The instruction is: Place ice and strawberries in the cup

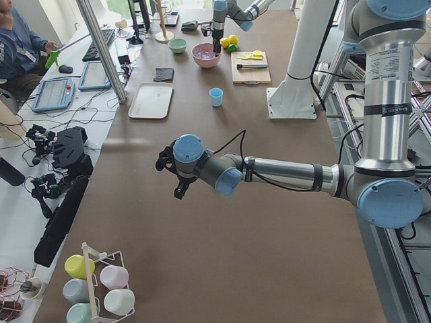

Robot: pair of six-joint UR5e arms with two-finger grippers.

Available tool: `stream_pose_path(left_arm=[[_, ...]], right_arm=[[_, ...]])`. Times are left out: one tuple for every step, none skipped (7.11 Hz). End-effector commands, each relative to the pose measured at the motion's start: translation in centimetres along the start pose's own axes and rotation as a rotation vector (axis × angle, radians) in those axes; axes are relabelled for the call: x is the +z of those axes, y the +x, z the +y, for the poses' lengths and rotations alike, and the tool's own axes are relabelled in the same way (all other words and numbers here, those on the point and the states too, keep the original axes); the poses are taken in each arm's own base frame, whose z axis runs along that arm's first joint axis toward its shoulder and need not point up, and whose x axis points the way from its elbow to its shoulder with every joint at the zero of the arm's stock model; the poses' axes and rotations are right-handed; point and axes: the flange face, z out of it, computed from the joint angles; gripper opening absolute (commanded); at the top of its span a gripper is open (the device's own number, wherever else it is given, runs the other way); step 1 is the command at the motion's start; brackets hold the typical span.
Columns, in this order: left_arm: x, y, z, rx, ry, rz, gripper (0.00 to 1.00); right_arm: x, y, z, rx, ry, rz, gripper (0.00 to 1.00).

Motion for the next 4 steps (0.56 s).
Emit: stream_pose_path(left_arm=[[-0.03, 0.06, -0.03, 0.001, 0.001, 0.001, 0.98], [-0.02, 0.04, -0.02, 0.000, 0.000, 0.001, 0.98], [-0.03, 0.06, -0.03, 0.001, 0.001, 0.001, 0.98], [-0.03, 0.06, -0.03, 0.001, 0.001, 0.001, 0.98]], right_arm=[[0.50, -0.24, 0.38, -0.009, 0.003, 0.015, 0.69], [0.57, -0.45, 0.51, -0.012, 0.001, 0.013, 0.59], [0.38, -0.60, 0.50, -0.016, 0.004, 0.010, 0.41], [0.14, -0.69, 0.46, -0.017, 0.007, 0.007, 0.17]])
